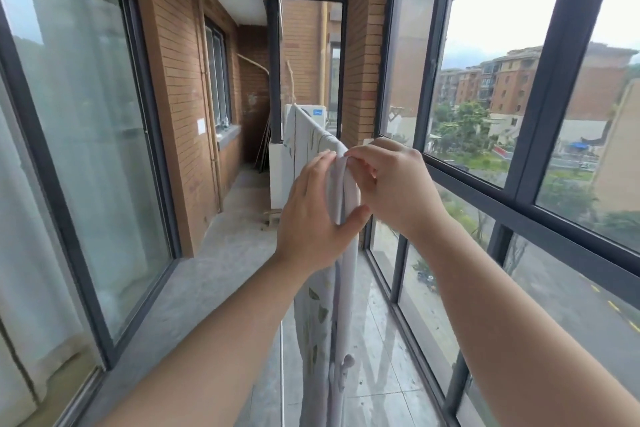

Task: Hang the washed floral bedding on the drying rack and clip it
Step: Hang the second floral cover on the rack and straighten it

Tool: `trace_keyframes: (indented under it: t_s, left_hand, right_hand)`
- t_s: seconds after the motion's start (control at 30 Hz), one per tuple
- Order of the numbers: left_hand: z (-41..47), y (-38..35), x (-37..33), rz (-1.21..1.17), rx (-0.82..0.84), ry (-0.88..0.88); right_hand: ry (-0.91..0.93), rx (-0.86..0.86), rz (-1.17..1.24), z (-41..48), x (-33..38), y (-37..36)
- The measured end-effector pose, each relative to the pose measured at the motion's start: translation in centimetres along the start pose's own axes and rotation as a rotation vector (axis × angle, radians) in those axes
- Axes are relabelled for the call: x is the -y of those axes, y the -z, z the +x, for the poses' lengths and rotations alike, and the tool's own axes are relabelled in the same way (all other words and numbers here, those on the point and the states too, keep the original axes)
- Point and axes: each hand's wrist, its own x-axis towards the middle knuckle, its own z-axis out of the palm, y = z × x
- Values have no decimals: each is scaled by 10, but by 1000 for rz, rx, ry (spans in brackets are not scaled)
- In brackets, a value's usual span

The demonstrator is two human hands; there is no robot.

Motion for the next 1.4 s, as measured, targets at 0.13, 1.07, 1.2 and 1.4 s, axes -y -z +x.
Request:
trace_keyframes:
  t_s: [0.13, 1.07, 1.2, 1.4]
  left_hand:
    - [2, -2, 0, -52, 52, 31]
    - [-12, 20, 19, -258, 166, 222]
    - [-22, 28, 39, -237, 141, 293]
    - [-52, 40, 88, -139, 173, 512]
  right_hand:
    - [33, -49, -22, -2, 2, 1]
    - [-104, -112, -57, -13, 30, 13]
    - [-48, -243, -137, -14, 54, 4]
    - [88, 55, -108, -35, 96, -54]
